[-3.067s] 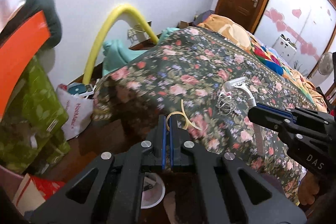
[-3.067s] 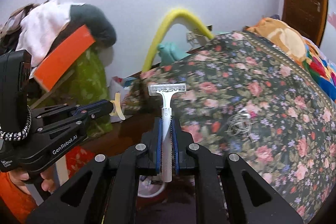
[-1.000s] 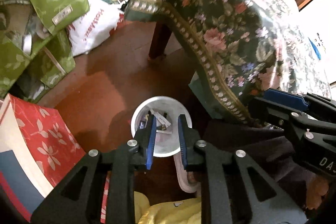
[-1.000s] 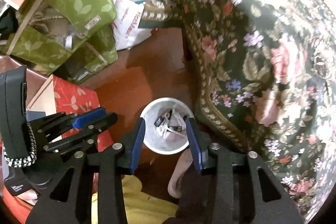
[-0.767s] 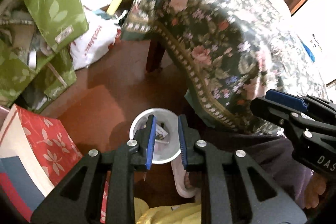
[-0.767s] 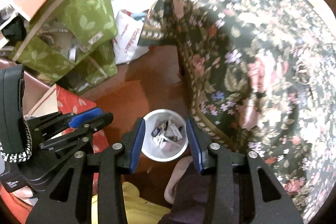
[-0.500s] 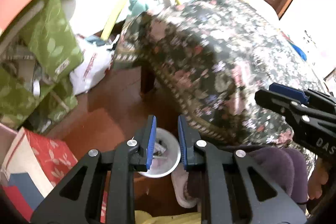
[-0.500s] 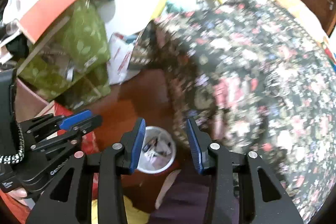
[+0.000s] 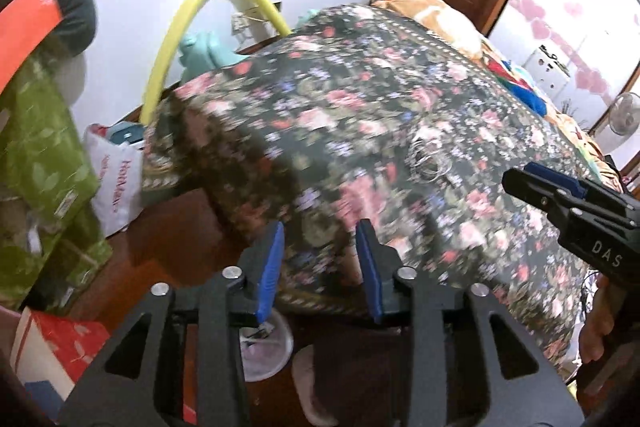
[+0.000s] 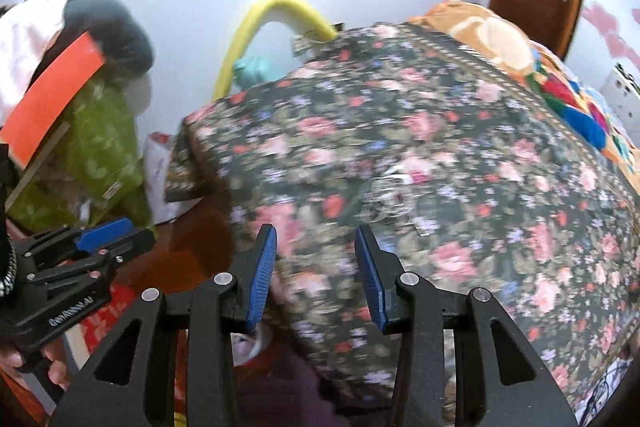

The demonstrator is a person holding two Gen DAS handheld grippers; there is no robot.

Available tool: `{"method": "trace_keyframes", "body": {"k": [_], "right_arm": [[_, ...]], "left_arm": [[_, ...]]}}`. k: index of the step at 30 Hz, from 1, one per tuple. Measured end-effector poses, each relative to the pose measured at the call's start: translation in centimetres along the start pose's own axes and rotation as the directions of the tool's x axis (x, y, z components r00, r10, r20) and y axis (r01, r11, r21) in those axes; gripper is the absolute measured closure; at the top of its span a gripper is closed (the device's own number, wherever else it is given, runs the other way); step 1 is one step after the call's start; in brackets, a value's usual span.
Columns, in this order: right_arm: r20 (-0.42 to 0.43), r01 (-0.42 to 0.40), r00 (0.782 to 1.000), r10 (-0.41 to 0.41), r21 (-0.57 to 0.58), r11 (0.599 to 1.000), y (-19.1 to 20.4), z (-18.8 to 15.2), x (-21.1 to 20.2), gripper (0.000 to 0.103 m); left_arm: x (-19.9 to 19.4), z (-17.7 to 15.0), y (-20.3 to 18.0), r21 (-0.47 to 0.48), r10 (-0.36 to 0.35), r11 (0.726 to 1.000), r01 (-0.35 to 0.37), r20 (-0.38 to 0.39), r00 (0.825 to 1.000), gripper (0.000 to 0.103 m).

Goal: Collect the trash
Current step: 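Move both tools back over the earphones and hair clip on the bedspread, then grasp the white earphones with the left tool while the right tool grasps the pink hair clip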

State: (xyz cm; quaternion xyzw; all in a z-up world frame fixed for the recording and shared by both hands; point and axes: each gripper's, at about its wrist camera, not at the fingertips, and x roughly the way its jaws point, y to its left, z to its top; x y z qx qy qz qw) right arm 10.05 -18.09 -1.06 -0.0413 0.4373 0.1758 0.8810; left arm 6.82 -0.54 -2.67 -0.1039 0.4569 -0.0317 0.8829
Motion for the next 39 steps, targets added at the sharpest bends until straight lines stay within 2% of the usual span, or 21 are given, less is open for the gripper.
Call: {"method": "trace_keyframes", "body": {"k": [2, 3, 5, 9, 13, 17, 21, 25, 28, 31, 37, 39], "right_arm": [[-0.005, 0.015, 1.000, -0.014, 0.028, 1.000, -2.2, 0.1, 0.3, 0.061], [-0.007, 0.020, 1.000, -0.020, 0.036, 0.999, -2.9, 0.1, 0.4, 0.052], [-0.005, 0.043, 0.999, -0.043, 0.074, 0.996, -5.2, 0.0, 0.9, 0.042], [-0.032, 0.067, 0.997, -0.064, 0.118, 0.991, -8.8, -0.3, 2.3, 0.041], [-0.058, 0.078, 0.996, -0.070, 0.156, 0.985, -11.6, -0.8, 3.9, 0.041], [-0.075, 0.047, 0.997, -0.033, 0.192, 0.980, -13.5, -0.7, 5.9, 0.041], [-0.094, -0.002, 0.995, 0.019, 0.180, 0.984, -14.2, 0.7, 8.6, 0.042], [-0.128, -0.039, 0.989, 0.069, 0.223, 0.974, -15.1, 1.9, 12.4, 0.042], [-0.150, -0.066, 0.983, 0.107, 0.254, 0.965, -15.3, 2.4, 15.2, 0.045], [-0.174, -0.072, 0.978, 0.115, 0.237, 0.969, -15.0, 2.8, 16.8, 0.054], [-0.166, -0.072, 0.982, 0.088, 0.101, 0.992, -12.4, 3.3, 18.0, 0.062], [-0.160, -0.048, 0.986, 0.054, 0.044, 0.998, -11.7, 3.2, 18.1, 0.075]], "left_arm": [[1.0, 1.0, -1.6, 0.018, -0.005, 1.000, 0.005, -0.001, 1.000, 0.058], [1.6, 1.5, -2.4, 0.025, -0.008, 1.000, 0.008, -0.001, 1.000, 0.055], [2.6, 2.2, -3.4, 0.031, -0.029, 0.999, 0.029, 0.001, 1.000, 0.054], [5.2, 3.8, -6.0, 0.046, -0.096, 0.994, 0.097, -0.030, 0.995, 0.053], [8.8, 5.0, -8.2, 0.057, -0.115, 0.991, 0.119, -0.080, 0.990, 0.053], [12.3, 5.8, -9.7, 0.050, -0.117, 0.991, 0.123, -0.116, 0.986, 0.053], [15.1, 6.6, -10.4, 0.024, -0.130, 0.991, 0.134, -0.130, 0.983, 0.053], [17.4, 7.0, -10.4, 0.011, -0.133, 0.991, 0.135, -0.138, 0.982, 0.053], [18.8, 6.8, -10.2, 0.006, -0.134, 0.991, 0.136, -0.156, 0.979, 0.053], [19.5, 6.6, -9.9, 0.009, -0.144, 0.989, 0.147, -0.167, 0.975, 0.053], [20.0, 6.1, -10.6, 0.080, -0.134, 0.986, 0.149, -0.164, 0.977, 0.053], [20.3, 5.9, -10.8, 0.087, -0.135, 0.985, 0.152, -0.170, 0.976, 0.053]]}}
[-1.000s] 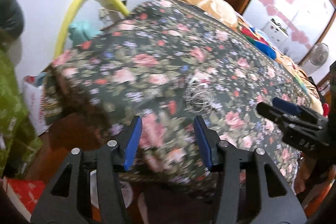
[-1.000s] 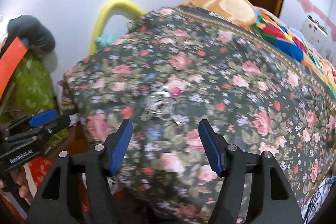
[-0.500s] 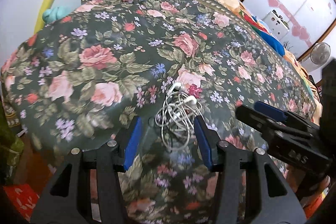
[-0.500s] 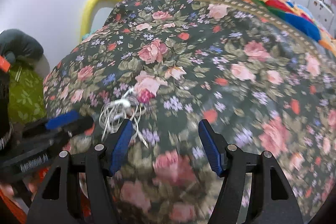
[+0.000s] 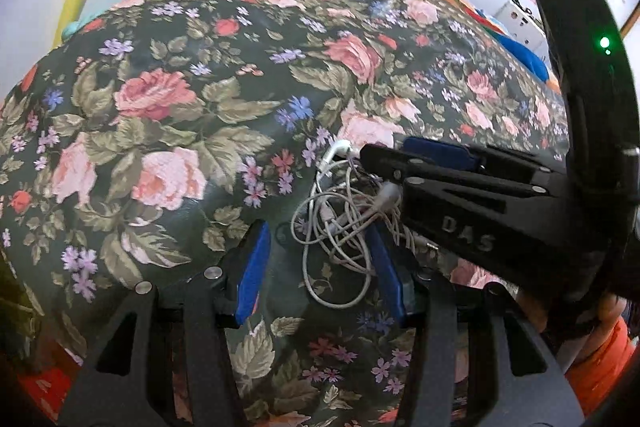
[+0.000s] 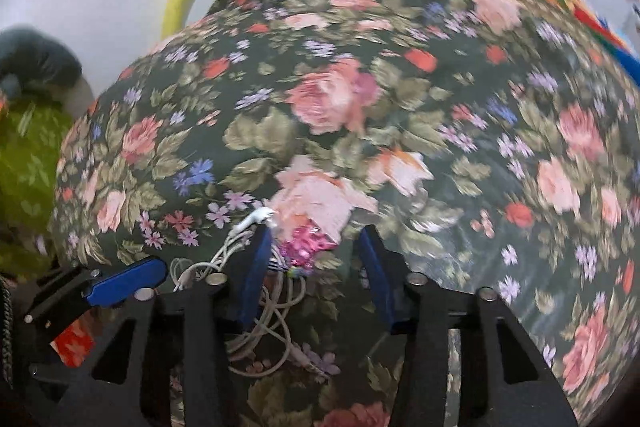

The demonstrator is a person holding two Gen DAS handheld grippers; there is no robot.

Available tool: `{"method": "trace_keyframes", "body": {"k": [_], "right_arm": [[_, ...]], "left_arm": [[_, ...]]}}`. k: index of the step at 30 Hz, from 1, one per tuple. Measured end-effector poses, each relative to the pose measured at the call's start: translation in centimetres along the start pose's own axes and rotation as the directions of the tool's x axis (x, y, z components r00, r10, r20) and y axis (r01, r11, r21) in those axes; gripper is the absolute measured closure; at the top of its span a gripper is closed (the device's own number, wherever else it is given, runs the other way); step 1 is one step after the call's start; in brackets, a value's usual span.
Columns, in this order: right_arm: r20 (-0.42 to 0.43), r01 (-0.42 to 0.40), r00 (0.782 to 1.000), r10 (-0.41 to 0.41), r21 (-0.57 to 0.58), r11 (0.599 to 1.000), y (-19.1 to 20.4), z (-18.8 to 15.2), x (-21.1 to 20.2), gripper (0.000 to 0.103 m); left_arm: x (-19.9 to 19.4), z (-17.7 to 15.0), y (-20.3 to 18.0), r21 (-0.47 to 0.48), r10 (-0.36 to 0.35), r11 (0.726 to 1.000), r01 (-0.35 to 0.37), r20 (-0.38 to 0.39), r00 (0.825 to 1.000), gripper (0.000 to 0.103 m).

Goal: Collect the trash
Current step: 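Grasp the white earphones with the left tool while the right tool grasps the pink hair clip, then carry the earphones with the left tool while the right tool carries the hair clip to the bin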

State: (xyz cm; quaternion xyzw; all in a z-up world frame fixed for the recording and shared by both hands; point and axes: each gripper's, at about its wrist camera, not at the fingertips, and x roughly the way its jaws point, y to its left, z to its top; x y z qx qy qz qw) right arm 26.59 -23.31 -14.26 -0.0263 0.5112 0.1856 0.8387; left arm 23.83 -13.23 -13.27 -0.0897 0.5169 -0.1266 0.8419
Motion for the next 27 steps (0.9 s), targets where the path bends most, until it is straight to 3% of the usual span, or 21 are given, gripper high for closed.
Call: {"method": "trace_keyframes", "body": {"k": [3, 7, 9, 14, 19, 27], "right_arm": [[0.001, -0.019, 1.000, 0.019, -0.003, 1.000, -0.5, -0.5, -0.5, 0.076], [0.008, 0.025, 1.000, -0.026, 0.065, 0.998, -2.7, -0.9, -1.3, 0.076], [0.017, 0.057, 0.998, -0.059, 0.114, 0.992, -4.4, -1.0, -1.9, 0.076], [0.027, 0.093, 0.995, -0.100, 0.202, 0.975, -7.5, -2.2, -4.3, 0.076], [0.052, 0.103, 0.992, -0.116, 0.213, 0.972, -7.8, -3.1, -7.2, 0.076], [0.105, 0.080, 0.990, -0.098, 0.167, 0.983, -4.5, -3.2, -11.3, 0.076]], "left_arm": [[0.4, -0.1, -0.5, 0.022, 0.023, 1.000, -0.022, -0.001, 1.000, 0.053], [0.9, -0.1, -1.3, 0.045, 0.061, 0.997, -0.061, 0.004, 0.998, 0.059], [1.2, -0.1, -1.7, 0.062, 0.095, 0.993, -0.096, 0.009, 0.995, 0.072], [1.1, 0.1, -1.9, 0.063, 0.087, 0.994, -0.087, 0.006, 0.996, 0.095], [-0.3, 0.1, -1.4, 0.029, 0.071, 0.997, -0.071, -0.002, 0.997, 0.096], [-7.3, 0.0, -1.2, 0.013, 0.068, 0.998, -0.069, 0.095, 0.993, 0.096]]}}
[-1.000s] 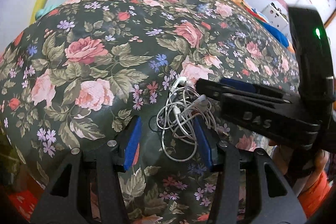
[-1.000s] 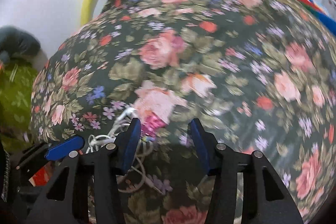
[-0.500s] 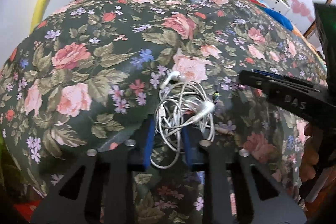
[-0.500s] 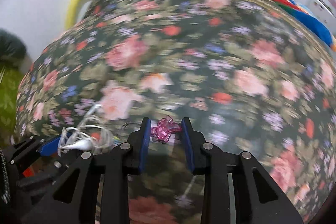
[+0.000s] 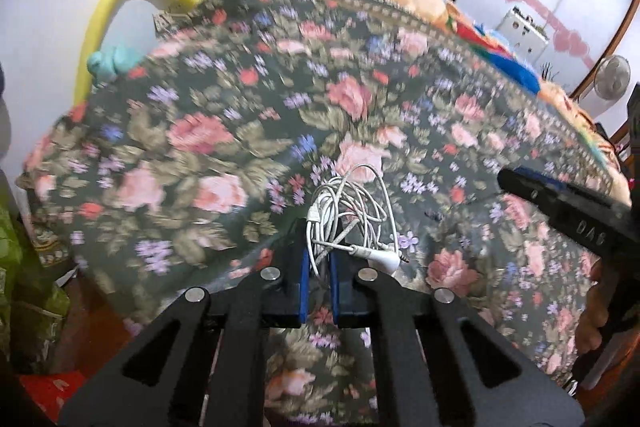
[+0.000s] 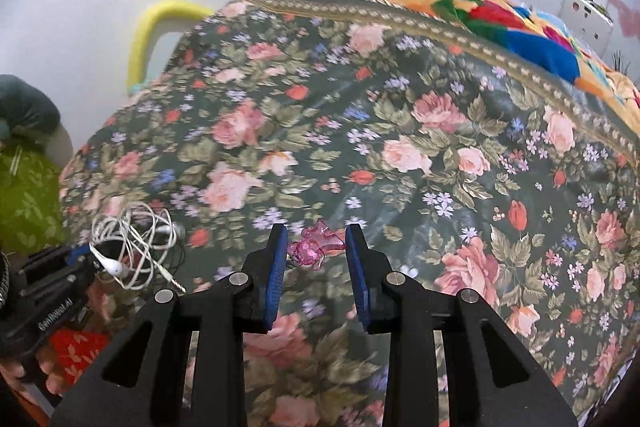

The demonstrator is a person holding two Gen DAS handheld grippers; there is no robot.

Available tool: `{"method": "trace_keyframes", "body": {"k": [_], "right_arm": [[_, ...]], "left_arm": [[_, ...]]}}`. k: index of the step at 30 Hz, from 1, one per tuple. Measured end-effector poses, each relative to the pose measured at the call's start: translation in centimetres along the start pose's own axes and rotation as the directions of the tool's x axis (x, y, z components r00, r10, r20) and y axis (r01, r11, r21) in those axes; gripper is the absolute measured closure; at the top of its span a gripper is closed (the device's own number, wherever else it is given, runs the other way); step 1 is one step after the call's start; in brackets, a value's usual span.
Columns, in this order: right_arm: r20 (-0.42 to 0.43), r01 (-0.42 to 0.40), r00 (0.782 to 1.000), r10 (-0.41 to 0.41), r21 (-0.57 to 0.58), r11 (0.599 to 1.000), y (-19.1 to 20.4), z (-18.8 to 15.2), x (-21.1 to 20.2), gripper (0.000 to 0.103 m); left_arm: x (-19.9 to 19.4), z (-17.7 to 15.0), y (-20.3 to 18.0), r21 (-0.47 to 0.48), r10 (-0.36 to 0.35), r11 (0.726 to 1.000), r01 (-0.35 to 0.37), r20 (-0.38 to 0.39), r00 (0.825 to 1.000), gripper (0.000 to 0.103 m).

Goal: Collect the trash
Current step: 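Carry the earphones with the left tool while the right tool carries the hair clip to the bin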

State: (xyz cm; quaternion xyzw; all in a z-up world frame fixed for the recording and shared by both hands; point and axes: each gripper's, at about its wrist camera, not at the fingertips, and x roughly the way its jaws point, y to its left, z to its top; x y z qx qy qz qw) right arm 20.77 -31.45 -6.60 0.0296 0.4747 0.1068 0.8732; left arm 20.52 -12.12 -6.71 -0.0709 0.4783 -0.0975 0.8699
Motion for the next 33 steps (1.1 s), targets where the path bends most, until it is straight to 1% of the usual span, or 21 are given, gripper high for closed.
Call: {"method": "trace_keyframes", "body": {"k": [3, 10, 14, 18, 22, 28, 33], "right_arm": [[0.013, -0.019, 1.000, 0.019, -0.016, 1.000, 1.8, 0.4, -0.7, 0.076], [0.065, -0.059, 0.996, 0.065, -0.082, 0.995, 7.0, 0.2, -4.8, 0.076], [0.088, -0.087, 0.991, 0.100, -0.137, 0.987, 10.6, -0.4, -6.9, 0.076], [0.094, -0.123, 0.985, 0.141, -0.177, 0.977, 14.0, -1.4, -8.2, 0.076], [0.085, -0.163, 0.979, 0.187, -0.229, 0.960, 18.1, -3.0, -9.3, 0.076], [0.054, -0.217, 0.969, 0.241, -0.285, 0.934, 22.8, -5.5, -9.6, 0.076], [-0.019, -0.260, 0.963, 0.268, -0.316, 0.913, 26.5, -8.1, -8.3, 0.076]], "left_arm": [[-2.8, 0.0, 0.9, -0.018, 0.001, 1.000, 0.000, 0.034, 0.999, 0.096], [-8.9, -1.2, 3.5, -0.054, 0.024, 0.998, -0.019, 0.102, 0.995, 0.096], [-12.6, -2.6, 5.6, -0.085, 0.049, 0.996, -0.038, 0.138, 0.989, 0.096], [-15.9, -4.3, 7.8, -0.113, 0.082, 0.992, -0.064, 0.167, 0.982, 0.096], [-18.3, -6.3, 10.2, -0.153, 0.111, 0.985, -0.084, 0.175, 0.978, 0.096], [-20.8, -10.2, 14.2, -0.214, 0.155, 0.969, -0.119, 0.159, 0.975, 0.096], [-21.3, -13.8, 17.5, -0.262, 0.183, 0.954, -0.147, 0.117, 0.976, 0.096]]}}
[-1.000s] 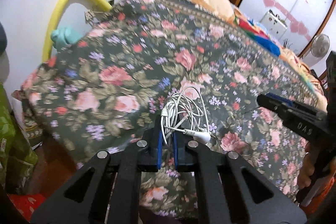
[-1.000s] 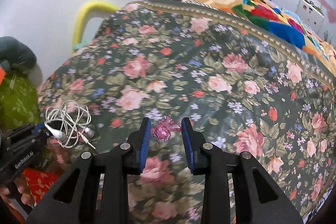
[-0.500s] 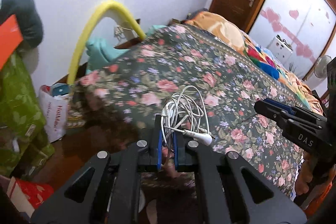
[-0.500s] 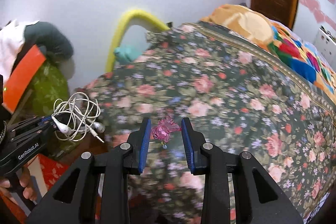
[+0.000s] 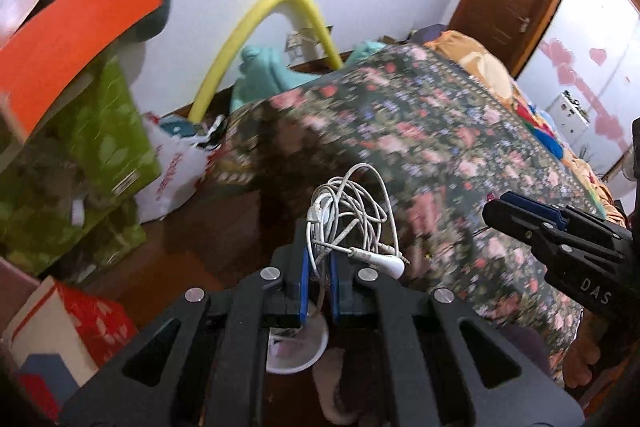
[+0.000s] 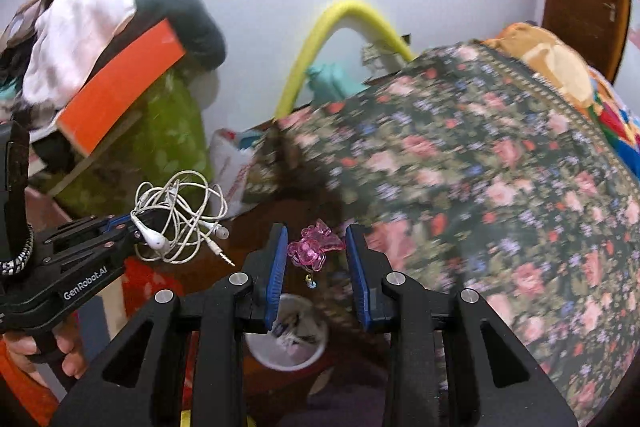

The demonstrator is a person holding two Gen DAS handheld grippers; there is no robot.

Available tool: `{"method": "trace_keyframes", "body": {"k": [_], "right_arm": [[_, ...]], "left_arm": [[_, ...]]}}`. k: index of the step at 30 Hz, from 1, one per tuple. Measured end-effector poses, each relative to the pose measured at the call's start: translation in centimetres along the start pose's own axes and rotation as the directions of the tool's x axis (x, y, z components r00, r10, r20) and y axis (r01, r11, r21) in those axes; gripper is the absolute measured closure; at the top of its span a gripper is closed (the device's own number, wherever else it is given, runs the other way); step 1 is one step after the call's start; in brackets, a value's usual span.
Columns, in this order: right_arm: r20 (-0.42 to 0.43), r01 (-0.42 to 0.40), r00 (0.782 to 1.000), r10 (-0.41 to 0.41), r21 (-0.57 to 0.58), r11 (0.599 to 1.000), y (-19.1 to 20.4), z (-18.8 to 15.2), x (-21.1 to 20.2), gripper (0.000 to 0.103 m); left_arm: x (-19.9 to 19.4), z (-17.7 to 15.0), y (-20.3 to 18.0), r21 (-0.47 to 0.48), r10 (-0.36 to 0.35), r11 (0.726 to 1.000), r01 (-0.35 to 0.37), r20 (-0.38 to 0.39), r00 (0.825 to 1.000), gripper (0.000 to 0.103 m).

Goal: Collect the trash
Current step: 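Carry the earphones with the left tool while the right tool carries the hair clip to the bin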

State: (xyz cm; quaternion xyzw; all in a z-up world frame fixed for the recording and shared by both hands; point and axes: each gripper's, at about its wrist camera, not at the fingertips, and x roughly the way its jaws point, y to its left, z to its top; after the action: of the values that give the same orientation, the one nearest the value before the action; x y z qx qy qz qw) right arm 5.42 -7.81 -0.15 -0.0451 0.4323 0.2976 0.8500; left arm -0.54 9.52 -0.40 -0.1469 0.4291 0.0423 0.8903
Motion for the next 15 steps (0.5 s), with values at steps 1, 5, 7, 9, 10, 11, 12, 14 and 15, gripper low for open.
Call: {"method": "trace_keyframes", "body": {"k": [1, 5, 7, 9, 10, 11, 12, 14, 15], "right_arm": [[-0.008, -0.001, 1.000, 0.001, -0.005, 1.000, 0.5, -0.3, 0.4, 0.076], [-0.073, -0.012, 0.997, 0.009, -0.036, 0.999, 2.7, -1.9, 3.0, 0.076], [-0.110, -0.006, 0.994, 0.000, -0.057, 0.998, 3.6, -2.5, 4.4, 0.076], [-0.144, 0.001, 0.989, -0.011, -0.069, 0.998, 4.1, -3.0, 5.7, 0.076], [-0.174, -0.002, 0.985, -0.011, -0.072, 0.997, 4.4, -3.5, 6.7, 0.076], [-0.194, -0.004, 0.981, -0.010, -0.072, 0.997, 4.5, -3.7, 7.3, 0.076], [-0.218, -0.008, 0.976, -0.008, -0.072, 0.997, 4.6, -4.0, 8.1, 0.076], [-0.262, -0.014, 0.965, -0.004, -0.067, 0.998, 4.8, -4.6, 9.4, 0.076], [-0.287, -0.017, 0.958, -0.003, -0.067, 0.998, 4.8, -5.0, 10.2, 0.076]], "left_arm": [[0.1, -0.5, 0.7, -0.008, 0.005, 1.000, -0.005, -0.010, 1.000, 0.096], [1.2, -2.5, 2.9, -0.039, 0.023, 0.999, -0.025, -0.058, 0.998, 0.096], [2.0, -3.8, 3.7, -0.051, 0.029, 0.998, -0.033, -0.087, 0.996, 0.096], [2.7, -4.7, 4.1, -0.053, 0.037, 0.998, -0.043, -0.109, 0.993, 0.096], [3.4, -5.4, 4.4, -0.058, 0.038, 0.997, -0.046, -0.130, 0.991, 0.096], [3.9, -6.0, 4.6, -0.062, 0.039, 0.997, -0.049, -0.146, 0.988, 0.096], [4.4, -6.3, 4.7, -0.064, 0.042, 0.997, -0.052, -0.157, 0.987, 0.096], [5.6, -7.4, 5.1, -0.069, 0.050, 0.996, -0.064, -0.193, 0.980, 0.096], [6.2, -7.9, 5.3, -0.072, 0.050, 0.995, -0.067, -0.212, 0.976, 0.096]]}}
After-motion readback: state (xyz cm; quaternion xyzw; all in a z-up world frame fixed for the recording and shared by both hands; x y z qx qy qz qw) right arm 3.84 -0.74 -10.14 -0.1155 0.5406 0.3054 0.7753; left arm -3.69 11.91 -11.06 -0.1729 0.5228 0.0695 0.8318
